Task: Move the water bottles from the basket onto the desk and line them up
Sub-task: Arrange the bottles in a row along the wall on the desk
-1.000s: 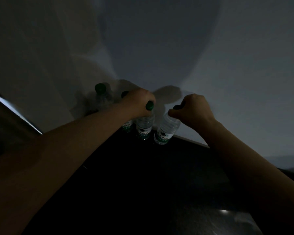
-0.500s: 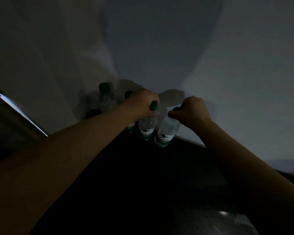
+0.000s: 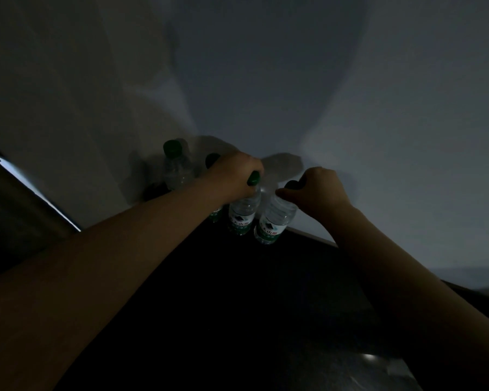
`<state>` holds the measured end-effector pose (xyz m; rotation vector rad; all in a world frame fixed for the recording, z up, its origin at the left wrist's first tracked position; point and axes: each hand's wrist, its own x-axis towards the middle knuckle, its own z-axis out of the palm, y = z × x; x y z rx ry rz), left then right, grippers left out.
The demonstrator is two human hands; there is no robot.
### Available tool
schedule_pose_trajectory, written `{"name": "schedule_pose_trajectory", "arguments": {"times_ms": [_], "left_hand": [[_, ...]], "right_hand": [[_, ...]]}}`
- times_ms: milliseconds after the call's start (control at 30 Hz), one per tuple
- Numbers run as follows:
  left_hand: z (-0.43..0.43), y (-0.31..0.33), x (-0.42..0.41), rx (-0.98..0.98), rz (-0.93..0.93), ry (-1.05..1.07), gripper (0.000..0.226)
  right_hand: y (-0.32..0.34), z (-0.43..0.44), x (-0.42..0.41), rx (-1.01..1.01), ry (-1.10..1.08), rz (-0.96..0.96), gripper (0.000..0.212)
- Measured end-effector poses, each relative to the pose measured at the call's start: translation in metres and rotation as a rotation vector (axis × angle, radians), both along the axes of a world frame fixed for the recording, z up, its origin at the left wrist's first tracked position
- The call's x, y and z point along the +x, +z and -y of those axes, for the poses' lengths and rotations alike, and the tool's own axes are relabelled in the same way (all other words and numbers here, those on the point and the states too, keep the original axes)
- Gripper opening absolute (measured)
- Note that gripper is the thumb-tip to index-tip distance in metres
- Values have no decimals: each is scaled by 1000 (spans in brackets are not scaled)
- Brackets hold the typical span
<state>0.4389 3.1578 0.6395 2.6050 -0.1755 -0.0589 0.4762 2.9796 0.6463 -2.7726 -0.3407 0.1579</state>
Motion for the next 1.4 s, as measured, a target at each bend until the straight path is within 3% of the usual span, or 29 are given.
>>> {"name": "schedule_pose_trajectory", "arguments": {"times_ms": [200,367,567,833,1133,1400], "left_hand": [[4,3,1,31,3,-3,16],[8,10,-2,150,-2,-44,18],[30,34,-15,361,54,-126,33],[78,44,-85,207,91,-283,18],[160,39,-168,124,-41,-412,37],[241,48,-224,20,-105,-523,34]], "right_hand": [[8,19,-22,-144,92,8,39],[14,46,-45,-343,309,-239,27],[28,78,-74,-311,327,-322,28],[42,137,-128,-187,266,-315,24],[52,220,-215,-107,119,-353,15],[55,288,-308,-89,-54,-270,20]]}}
